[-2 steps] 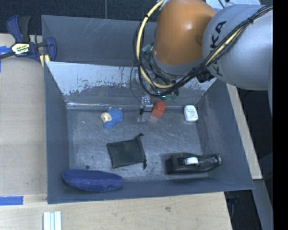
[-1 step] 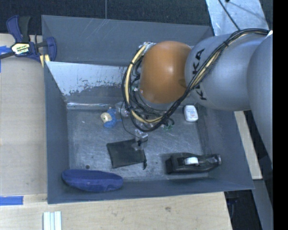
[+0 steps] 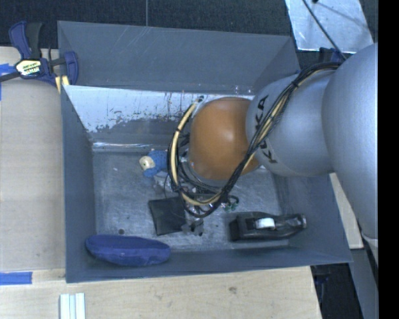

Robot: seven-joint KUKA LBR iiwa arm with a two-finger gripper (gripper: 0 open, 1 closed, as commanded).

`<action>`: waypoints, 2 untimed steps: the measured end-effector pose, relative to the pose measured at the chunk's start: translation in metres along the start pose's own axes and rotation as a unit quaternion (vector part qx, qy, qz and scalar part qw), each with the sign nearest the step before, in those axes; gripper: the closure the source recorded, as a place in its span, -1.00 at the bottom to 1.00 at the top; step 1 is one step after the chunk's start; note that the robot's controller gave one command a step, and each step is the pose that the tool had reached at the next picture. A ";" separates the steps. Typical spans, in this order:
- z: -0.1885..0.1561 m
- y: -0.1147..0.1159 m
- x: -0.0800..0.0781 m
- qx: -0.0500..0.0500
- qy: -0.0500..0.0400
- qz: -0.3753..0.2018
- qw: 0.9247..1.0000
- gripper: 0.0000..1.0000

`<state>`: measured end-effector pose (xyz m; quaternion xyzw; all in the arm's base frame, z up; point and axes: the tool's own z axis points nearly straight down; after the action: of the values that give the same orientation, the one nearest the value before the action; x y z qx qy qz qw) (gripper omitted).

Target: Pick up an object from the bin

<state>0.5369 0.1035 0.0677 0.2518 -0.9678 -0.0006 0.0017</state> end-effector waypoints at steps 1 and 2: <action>-0.003 -0.001 -0.002 0.001 -0.003 0.002 1.000 1.00; -0.172 0.000 0.011 0.003 -0.007 -0.002 1.000 1.00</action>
Offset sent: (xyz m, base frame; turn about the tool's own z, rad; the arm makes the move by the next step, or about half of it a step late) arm 0.0000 0.0000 0.0000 0.0000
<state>0.5281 0.0981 0.2398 0.2534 -0.9673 0.0004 -0.0062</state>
